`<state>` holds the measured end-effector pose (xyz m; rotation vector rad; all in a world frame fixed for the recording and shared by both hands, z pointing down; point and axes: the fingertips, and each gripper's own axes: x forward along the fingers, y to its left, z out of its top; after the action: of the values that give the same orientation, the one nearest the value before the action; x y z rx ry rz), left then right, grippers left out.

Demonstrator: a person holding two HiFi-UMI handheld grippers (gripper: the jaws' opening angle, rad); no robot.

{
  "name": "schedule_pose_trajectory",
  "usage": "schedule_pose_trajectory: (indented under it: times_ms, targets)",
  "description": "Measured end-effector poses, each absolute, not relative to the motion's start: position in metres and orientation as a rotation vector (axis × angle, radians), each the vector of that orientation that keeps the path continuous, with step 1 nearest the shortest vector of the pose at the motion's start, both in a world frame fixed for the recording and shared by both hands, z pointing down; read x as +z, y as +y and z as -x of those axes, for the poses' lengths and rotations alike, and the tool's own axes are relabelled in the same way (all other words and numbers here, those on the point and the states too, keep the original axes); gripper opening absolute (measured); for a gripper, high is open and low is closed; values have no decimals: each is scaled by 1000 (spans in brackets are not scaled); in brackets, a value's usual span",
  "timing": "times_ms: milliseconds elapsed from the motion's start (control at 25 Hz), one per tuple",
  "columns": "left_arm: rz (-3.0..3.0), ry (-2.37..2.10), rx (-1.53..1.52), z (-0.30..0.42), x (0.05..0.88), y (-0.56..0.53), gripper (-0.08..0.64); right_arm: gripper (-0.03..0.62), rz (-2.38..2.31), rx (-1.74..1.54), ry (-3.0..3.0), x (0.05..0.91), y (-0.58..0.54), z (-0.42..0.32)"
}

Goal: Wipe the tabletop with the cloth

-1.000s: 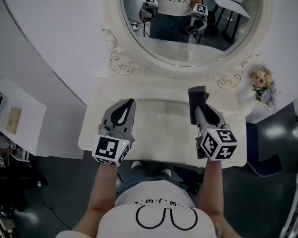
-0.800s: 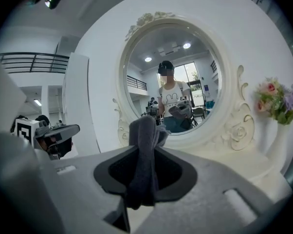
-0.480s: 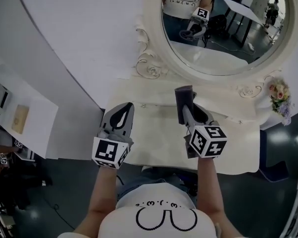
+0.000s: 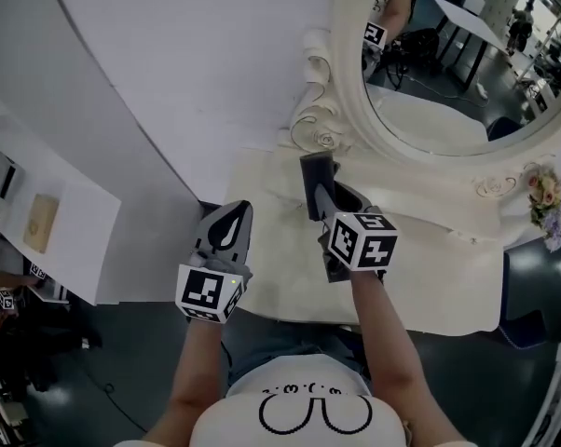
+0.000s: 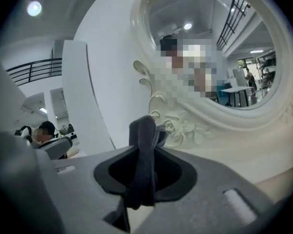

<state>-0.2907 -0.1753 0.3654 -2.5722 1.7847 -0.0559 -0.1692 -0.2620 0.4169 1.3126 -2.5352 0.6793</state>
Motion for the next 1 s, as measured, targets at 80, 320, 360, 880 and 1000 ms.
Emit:
schedule_pose_trajectory:
  times_ms: [80, 320, 360, 880, 1000]
  targets:
    - [2584, 1794, -56, 298, 371, -177, 2, 94, -1286, 673, -2508, 425, -271, 189]
    - [2611, 1844, -51, 316, 391, -182, 2, 94, -1221, 680, -2375, 458, -301, 234]
    - [2613, 1853, -49, 319, 394, -182, 2, 94, -1212, 682, -2346, 466, -306, 239]
    - [2649, 1913, -43, 324, 418, -179, 2, 94, -1139, 659, -2140, 518, -330, 251]
    - [2649, 1912, -42, 319, 416, -178, 2, 94, -1156, 666, -2125, 518, -331, 240]
